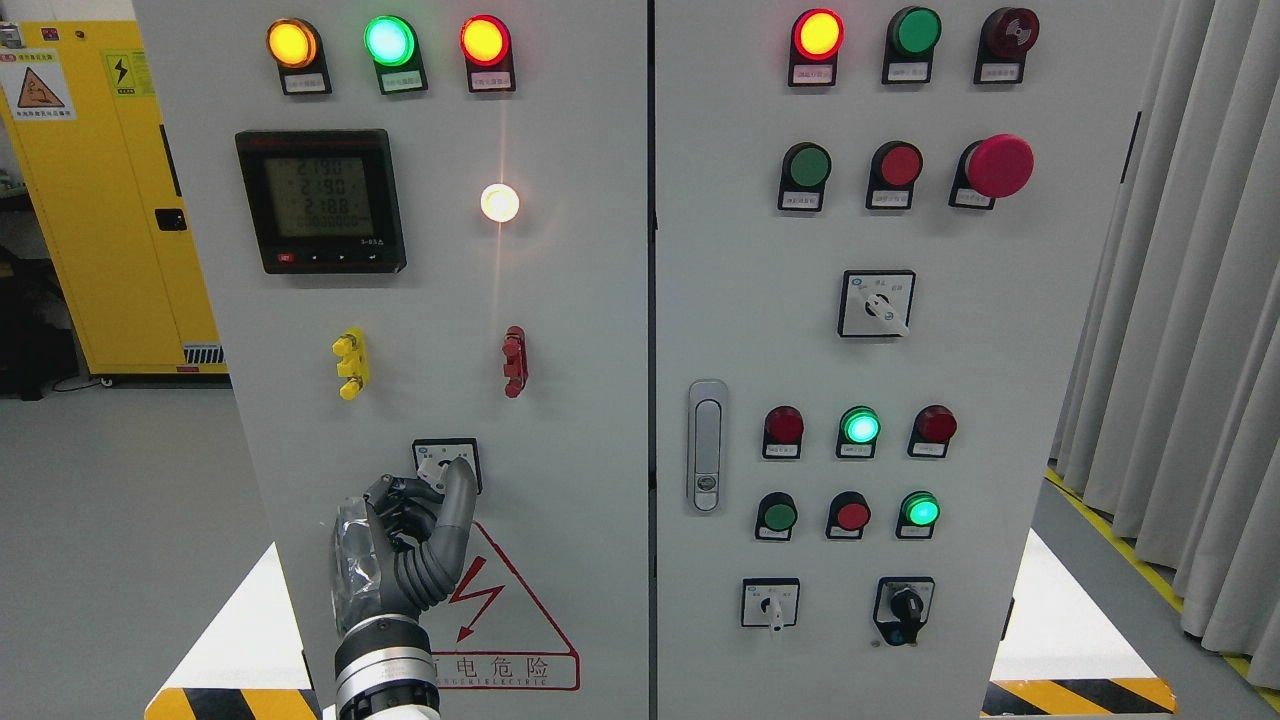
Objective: Turn on light switch 1
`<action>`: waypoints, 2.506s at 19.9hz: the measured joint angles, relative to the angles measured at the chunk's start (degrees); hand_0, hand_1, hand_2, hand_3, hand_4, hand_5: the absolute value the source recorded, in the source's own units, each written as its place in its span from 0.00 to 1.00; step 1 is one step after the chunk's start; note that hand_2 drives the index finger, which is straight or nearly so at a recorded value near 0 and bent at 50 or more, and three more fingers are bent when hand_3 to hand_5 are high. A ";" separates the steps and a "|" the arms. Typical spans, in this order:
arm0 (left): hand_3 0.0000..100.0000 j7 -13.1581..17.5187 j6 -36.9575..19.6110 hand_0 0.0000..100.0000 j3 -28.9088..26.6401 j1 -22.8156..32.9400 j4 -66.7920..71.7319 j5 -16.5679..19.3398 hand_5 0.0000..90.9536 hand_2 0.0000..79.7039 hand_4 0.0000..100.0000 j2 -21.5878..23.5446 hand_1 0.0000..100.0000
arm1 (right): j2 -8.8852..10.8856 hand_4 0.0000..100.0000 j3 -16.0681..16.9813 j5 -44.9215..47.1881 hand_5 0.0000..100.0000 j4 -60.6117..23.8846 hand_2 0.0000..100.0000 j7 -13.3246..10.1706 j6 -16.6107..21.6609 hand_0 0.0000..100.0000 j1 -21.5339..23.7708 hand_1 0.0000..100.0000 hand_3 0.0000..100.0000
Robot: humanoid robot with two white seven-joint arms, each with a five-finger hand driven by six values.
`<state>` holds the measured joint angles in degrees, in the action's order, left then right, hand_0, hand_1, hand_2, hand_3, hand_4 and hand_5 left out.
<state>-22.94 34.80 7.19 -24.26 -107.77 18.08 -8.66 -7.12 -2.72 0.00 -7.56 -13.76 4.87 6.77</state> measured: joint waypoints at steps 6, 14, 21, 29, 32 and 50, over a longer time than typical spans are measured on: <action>0.94 -0.22 -0.32 0.21 0.00 0.46 -0.13 -0.04 0.95 0.81 0.89 0.05 0.46 | 0.00 0.00 0.00 0.00 0.00 0.00 0.04 0.00 0.00 0.00 0.00 0.50 0.00; 0.94 -0.75 -2.19 0.16 -0.03 1.86 -0.28 -0.19 0.94 0.82 0.89 0.15 0.46 | 0.00 0.00 0.00 0.00 0.00 0.00 0.04 0.00 0.00 0.00 0.01 0.50 0.00; 0.94 -2.13 -7.54 0.15 -0.05 4.28 -0.40 -0.44 0.93 0.83 0.88 0.31 0.45 | 0.00 0.00 0.00 0.00 0.00 0.00 0.04 0.00 0.00 0.00 0.01 0.50 0.00; 0.95 -3.32 -17.50 0.13 -0.10 8.46 -0.59 -2.13 0.92 0.85 0.88 0.63 0.43 | 0.00 0.00 0.00 0.00 0.00 0.00 0.04 0.00 0.00 0.00 0.01 0.50 0.00; 0.96 -3.40 -23.06 0.12 -0.17 11.10 -0.72 -2.86 0.91 0.86 0.89 0.90 0.42 | 0.00 0.00 0.00 0.00 0.00 0.00 0.04 0.00 0.00 0.00 0.00 0.50 0.00; 0.86 4.39 -65.81 0.02 -6.12 38.52 5.21 -13.90 0.79 0.57 0.86 5.11 0.18 | 0.00 0.00 0.00 0.00 0.00 0.00 0.04 0.00 0.00 0.00 0.00 0.50 0.00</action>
<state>-18.56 -31.01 1.07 14.26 -102.56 4.18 -3.55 -7.12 -2.72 0.00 -7.56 -13.76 4.86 6.77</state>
